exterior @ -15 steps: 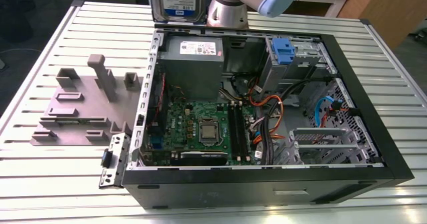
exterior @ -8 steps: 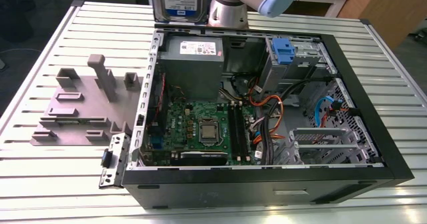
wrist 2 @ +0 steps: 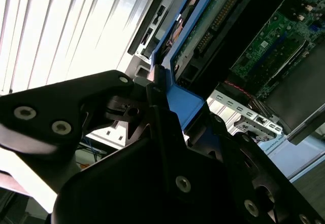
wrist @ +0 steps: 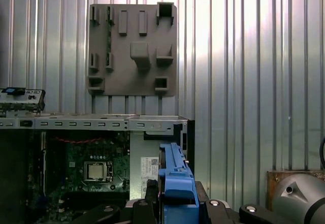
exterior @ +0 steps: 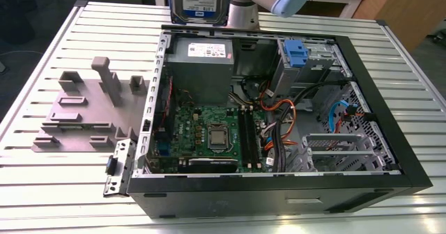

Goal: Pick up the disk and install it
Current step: 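Pick up the disk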

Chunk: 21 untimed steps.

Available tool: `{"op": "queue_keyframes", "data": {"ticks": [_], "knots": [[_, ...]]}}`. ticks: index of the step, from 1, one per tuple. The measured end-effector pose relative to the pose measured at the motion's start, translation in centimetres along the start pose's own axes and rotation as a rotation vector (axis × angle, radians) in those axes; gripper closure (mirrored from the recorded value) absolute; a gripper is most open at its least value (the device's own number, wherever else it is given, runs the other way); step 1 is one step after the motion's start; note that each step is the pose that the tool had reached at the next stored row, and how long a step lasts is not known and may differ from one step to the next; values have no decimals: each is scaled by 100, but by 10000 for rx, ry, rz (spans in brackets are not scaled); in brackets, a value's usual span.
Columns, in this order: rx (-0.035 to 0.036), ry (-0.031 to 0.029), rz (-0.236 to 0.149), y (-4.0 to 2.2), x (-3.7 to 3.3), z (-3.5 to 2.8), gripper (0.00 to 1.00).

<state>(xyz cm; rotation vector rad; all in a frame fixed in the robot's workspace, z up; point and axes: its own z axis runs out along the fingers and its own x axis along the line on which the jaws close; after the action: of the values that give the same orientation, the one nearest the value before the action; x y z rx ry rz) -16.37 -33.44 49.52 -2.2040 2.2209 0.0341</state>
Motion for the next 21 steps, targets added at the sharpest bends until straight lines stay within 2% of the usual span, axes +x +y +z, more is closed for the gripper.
{"op": "queue_keyframes", "data": {"ticks": [21], "knots": [[0,0,0,-84,-1,-1,64]]}}
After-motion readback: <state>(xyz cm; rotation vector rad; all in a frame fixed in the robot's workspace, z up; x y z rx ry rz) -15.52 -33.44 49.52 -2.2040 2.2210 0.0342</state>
